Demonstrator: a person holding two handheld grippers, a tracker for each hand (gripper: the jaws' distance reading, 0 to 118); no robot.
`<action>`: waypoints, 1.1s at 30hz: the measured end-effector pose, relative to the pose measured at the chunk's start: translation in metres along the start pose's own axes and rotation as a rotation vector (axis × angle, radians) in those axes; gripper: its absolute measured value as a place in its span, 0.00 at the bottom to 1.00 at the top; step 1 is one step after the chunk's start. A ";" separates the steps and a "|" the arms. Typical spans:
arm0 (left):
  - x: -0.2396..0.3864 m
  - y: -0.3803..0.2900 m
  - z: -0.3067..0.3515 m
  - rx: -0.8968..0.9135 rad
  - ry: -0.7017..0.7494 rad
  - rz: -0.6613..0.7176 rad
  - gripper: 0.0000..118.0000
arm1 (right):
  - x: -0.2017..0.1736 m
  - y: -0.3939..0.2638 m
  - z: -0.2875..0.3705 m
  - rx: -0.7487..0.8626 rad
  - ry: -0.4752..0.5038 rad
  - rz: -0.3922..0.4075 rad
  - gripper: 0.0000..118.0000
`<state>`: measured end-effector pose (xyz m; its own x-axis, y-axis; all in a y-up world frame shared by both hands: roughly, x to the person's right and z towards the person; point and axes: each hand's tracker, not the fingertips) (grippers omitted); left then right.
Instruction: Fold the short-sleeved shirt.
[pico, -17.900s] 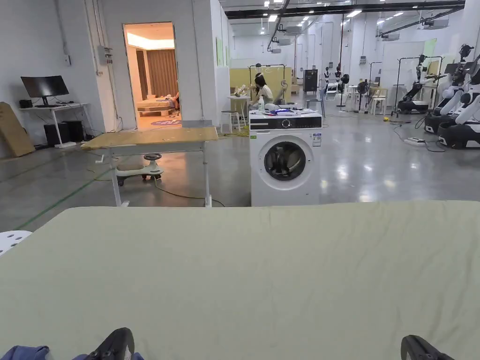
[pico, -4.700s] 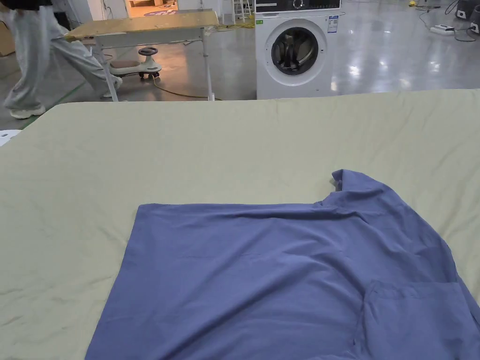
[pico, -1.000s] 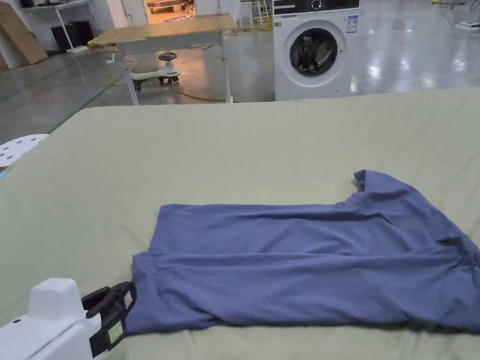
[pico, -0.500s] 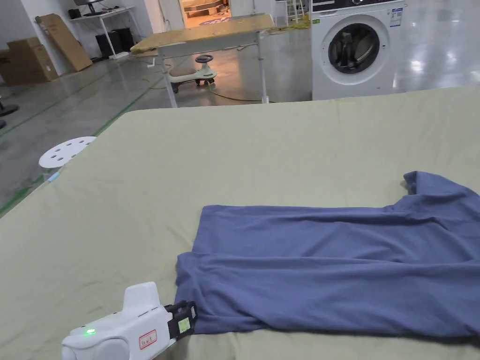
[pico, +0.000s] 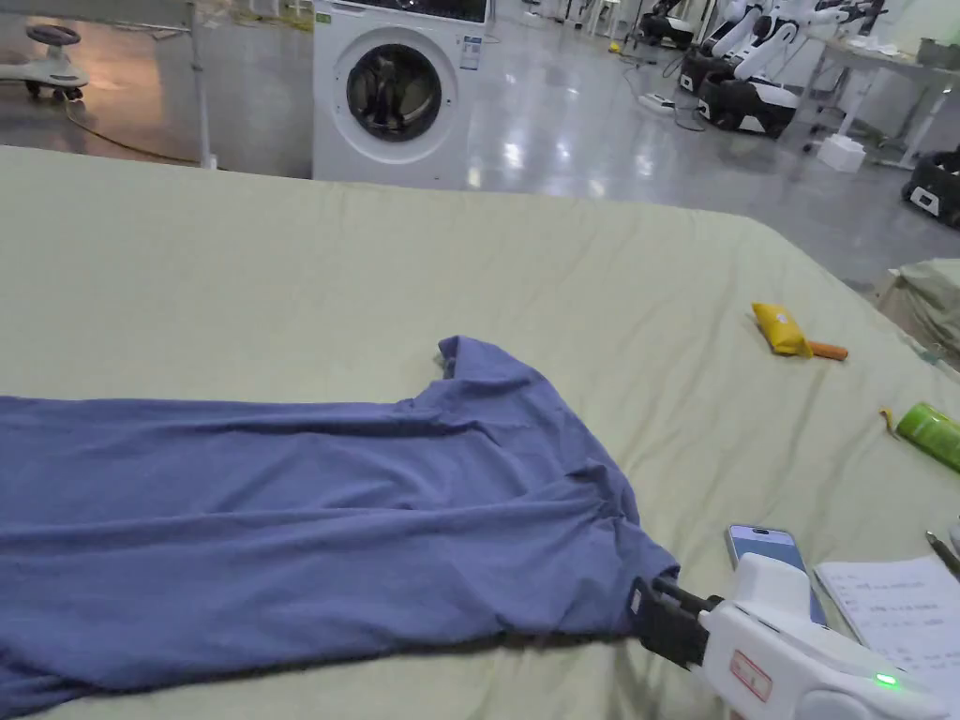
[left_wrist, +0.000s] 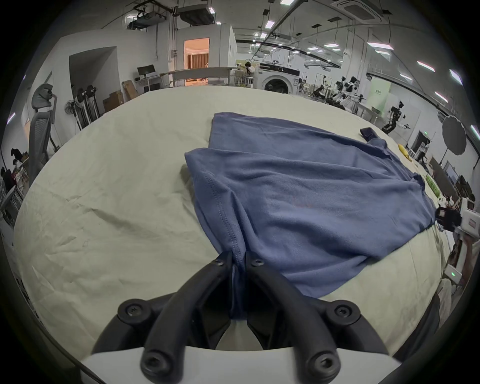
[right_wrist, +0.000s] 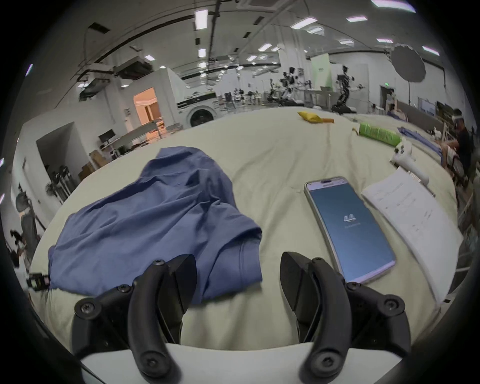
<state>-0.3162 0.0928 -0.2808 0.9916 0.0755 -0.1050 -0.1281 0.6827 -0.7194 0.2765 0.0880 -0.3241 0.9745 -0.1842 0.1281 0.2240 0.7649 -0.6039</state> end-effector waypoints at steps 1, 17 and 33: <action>0.004 -0.001 0.005 0.001 -0.001 -0.001 0.06 | -0.001 0.002 -0.012 -0.017 -0.013 -0.005 0.60; -0.015 0.004 0.062 0.117 -0.053 0.077 0.01 | -0.008 0.018 0.017 -0.037 -0.067 0.134 0.03; -0.033 -0.081 0.126 0.080 -0.066 -0.008 0.01 | 0.019 -0.066 0.132 -0.087 -0.053 0.082 0.03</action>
<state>-0.3367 0.1265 -0.1329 0.9919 0.1162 -0.0522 -0.1215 0.7393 -0.6623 0.2817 0.1154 -0.1785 0.9894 -0.0881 0.1155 0.1435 0.7192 -0.6799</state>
